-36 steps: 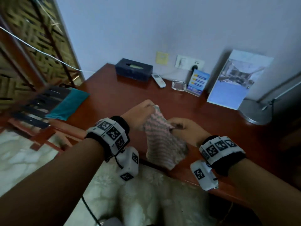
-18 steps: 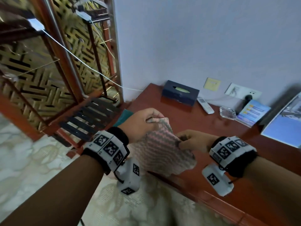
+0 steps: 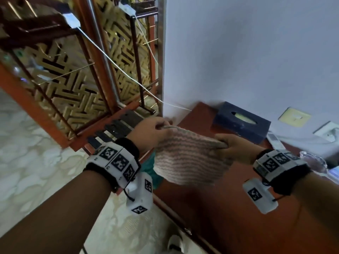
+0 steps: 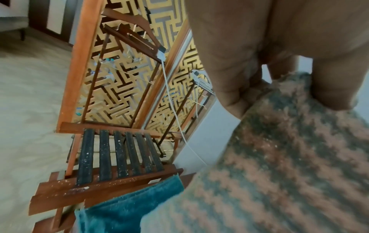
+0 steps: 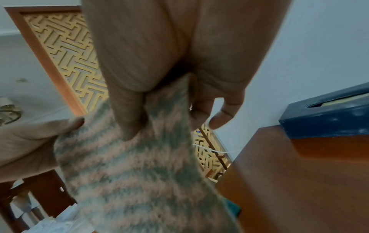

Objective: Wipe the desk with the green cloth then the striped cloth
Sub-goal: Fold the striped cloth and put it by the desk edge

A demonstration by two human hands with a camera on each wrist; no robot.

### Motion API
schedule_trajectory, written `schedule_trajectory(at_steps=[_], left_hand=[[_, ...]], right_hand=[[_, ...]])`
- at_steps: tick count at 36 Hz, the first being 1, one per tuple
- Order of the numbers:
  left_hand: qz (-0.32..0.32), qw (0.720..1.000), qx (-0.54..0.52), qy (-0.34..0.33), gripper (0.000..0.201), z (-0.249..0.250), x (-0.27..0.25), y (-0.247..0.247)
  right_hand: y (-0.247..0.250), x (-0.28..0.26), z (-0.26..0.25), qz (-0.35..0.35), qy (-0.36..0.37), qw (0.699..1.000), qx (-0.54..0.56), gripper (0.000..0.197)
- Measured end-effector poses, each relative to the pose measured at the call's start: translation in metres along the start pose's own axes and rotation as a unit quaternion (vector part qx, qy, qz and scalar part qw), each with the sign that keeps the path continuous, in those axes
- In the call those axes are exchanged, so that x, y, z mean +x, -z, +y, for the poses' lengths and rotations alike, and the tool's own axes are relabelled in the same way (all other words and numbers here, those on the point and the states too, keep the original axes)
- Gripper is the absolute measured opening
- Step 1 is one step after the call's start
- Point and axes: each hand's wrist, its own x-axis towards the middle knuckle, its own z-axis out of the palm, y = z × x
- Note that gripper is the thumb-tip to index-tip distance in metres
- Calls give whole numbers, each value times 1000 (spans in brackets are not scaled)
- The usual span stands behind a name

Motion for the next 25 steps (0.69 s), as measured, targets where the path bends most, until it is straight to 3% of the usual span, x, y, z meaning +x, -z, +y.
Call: schedule_trajectory(at_steps=[3, 6, 9, 12, 15, 25], left_hand=[[34, 999, 23, 31, 14, -8, 24, 9], [45, 996, 55, 45, 6, -13, 48, 14], [70, 993, 72, 55, 2, -16, 73, 19], [112, 990, 56, 62, 3, -17, 97, 24], [137, 987, 72, 47, 4, -16, 116, 28], [109, 990, 77, 36, 8, -31, 161, 16]], right_hand=[[20, 35, 13, 36, 24, 999, 17, 32], [38, 69, 20, 102, 29, 994, 28, 12], [56, 102, 27, 131, 9, 991, 7, 5], [73, 137, 28, 170, -3, 985, -28, 25], [87, 169, 24, 228, 1, 973, -28, 15], [104, 228, 41, 308, -51, 945, -100, 20]])
